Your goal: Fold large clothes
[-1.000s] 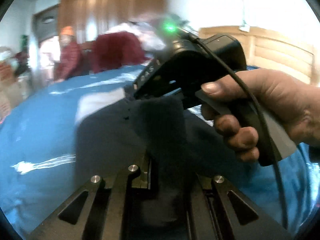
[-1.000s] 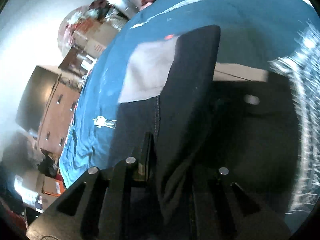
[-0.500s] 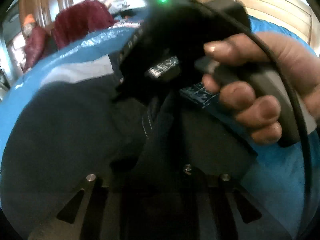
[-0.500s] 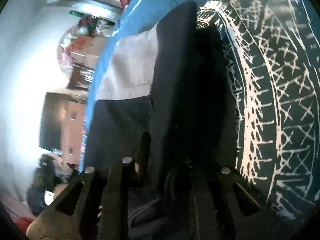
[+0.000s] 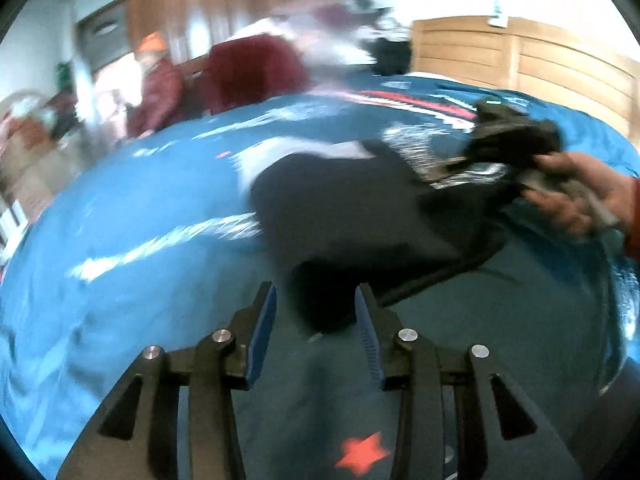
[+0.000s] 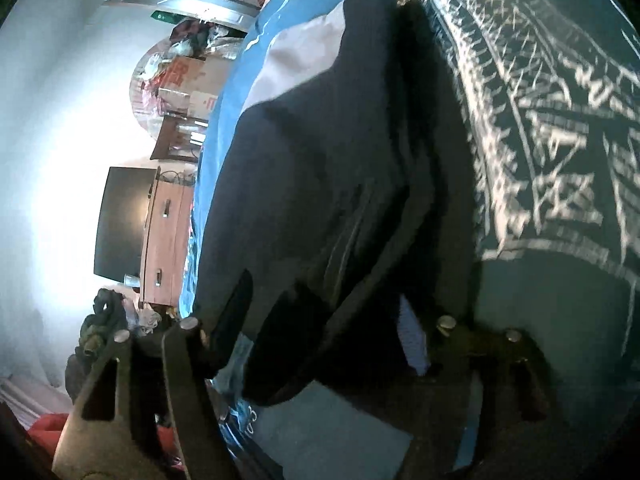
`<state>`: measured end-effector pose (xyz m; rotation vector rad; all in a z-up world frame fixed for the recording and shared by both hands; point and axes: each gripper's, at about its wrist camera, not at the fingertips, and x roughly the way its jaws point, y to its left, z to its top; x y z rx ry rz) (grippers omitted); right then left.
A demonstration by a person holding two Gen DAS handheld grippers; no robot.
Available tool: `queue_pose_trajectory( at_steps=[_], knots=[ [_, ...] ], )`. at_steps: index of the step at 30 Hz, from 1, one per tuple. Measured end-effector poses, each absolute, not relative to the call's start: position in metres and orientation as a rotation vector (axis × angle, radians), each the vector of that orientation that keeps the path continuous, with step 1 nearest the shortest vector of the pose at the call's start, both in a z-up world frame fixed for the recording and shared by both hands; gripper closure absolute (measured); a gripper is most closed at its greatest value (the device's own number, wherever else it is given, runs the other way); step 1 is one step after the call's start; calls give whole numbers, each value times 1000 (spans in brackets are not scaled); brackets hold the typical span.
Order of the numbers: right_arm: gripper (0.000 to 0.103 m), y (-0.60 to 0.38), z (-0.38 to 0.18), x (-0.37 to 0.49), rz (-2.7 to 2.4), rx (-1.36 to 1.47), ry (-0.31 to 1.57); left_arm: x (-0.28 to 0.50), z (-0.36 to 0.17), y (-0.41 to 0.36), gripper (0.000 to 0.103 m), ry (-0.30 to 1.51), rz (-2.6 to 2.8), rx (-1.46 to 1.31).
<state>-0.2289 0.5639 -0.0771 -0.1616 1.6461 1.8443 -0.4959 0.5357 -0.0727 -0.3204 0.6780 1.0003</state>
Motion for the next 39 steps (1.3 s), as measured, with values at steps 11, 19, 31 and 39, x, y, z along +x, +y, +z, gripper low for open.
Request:
queue_pose_trajectory(
  at_steps=[11,19,31,39],
  knots=[
    [101,533,-98,-219,1739,-150,1610,-467,-109,602,57,750,1036,-270],
    [102,531,-112,-207,1735,-138,1585,-457,-125,577,65,998,952,40],
    [103,518,-126,-199,1795,-60,1551,-446,-131,621,64,910,900,-30],
    [103,503,-130,-194,1839,-29,1474,-449,-53,666,76,640,947,-82]
  ],
)
